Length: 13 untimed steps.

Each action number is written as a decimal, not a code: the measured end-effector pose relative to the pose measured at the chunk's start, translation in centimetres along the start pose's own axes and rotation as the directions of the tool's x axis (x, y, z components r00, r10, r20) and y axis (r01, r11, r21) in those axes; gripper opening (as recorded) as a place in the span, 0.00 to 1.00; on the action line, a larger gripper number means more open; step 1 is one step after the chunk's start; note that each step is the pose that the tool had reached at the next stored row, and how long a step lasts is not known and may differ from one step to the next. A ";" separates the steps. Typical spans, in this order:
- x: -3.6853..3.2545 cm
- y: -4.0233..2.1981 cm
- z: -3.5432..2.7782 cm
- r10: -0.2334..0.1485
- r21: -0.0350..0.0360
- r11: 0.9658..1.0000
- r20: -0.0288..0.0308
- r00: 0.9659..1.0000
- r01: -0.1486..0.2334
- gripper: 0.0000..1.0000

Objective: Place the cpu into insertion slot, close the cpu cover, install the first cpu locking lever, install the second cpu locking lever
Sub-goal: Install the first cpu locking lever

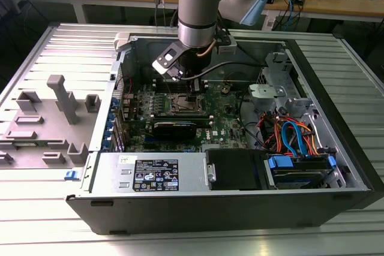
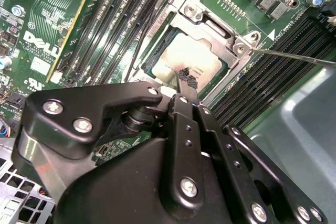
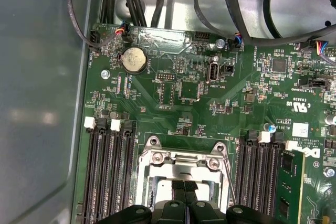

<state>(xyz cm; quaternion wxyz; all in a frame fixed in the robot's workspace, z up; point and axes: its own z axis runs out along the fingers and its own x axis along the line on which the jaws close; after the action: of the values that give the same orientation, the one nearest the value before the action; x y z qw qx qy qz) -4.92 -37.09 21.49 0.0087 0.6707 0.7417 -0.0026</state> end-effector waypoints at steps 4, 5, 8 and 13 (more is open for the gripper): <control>0.00 0.04 -0.09 0.000 0.000 1.000 0.000 1.000 0.000 0.11; 0.00 0.04 -0.24 0.000 0.000 1.000 0.000 1.000 0.000 0.11; -0.02 0.04 -0.99 0.000 0.000 1.000 0.000 1.000 0.000 0.11; -0.04 0.06 -2.43 0.000 0.000 1.000 0.000 1.000 0.000 0.11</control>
<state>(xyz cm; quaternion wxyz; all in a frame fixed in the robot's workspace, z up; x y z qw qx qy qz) -4.88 -37.09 23.92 0.0087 0.6707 0.7417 -0.0026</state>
